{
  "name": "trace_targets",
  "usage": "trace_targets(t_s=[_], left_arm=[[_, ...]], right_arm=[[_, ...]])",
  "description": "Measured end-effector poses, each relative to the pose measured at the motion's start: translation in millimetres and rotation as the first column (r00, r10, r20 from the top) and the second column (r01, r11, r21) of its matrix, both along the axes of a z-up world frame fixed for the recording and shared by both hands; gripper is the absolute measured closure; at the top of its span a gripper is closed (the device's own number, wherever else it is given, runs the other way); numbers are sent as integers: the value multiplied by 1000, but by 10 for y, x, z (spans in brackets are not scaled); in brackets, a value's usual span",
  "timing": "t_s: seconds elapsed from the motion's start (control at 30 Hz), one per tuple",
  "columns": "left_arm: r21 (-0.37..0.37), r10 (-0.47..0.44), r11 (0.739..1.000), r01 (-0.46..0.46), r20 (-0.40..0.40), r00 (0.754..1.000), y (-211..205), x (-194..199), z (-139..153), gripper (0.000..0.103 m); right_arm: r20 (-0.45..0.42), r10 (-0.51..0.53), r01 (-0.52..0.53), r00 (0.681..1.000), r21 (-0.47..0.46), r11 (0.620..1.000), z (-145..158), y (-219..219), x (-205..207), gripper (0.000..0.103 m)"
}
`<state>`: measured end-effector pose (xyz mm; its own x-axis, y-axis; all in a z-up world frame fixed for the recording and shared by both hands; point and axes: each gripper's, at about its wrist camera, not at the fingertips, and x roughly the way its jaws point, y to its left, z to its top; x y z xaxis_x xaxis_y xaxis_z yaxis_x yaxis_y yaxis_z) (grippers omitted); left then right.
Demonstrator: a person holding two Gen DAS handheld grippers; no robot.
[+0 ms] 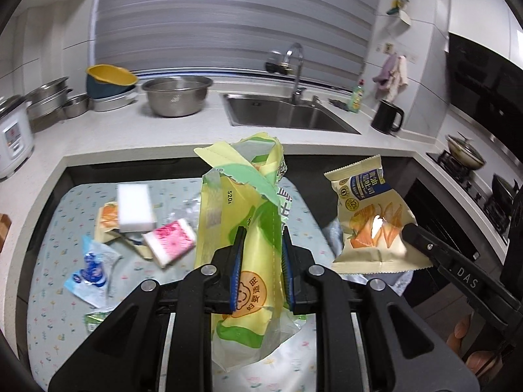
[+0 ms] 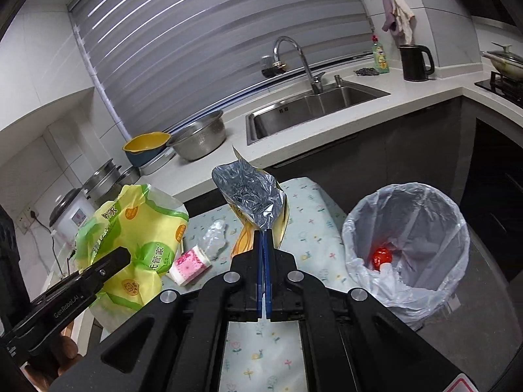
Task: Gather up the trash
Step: 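Carry the snack bag and foil packet over the trash bin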
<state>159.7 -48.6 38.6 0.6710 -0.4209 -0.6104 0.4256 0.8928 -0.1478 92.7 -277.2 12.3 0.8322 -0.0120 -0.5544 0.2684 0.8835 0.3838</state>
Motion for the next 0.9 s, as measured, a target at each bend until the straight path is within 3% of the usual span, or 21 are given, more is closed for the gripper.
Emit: trace_targets(t_s=[0.47,0.9], left_arm=[[47,-197,979,197,-12,980,-1217,-217,-153,83],[98,-323,940,326,-47,945,-2037,-242,-449,82]], right_arm=[[-27,-184,184,983,29,982,-208,-998,-546,101],[-68,-275,279,959,53,959,-475,-1539,-679,101]])
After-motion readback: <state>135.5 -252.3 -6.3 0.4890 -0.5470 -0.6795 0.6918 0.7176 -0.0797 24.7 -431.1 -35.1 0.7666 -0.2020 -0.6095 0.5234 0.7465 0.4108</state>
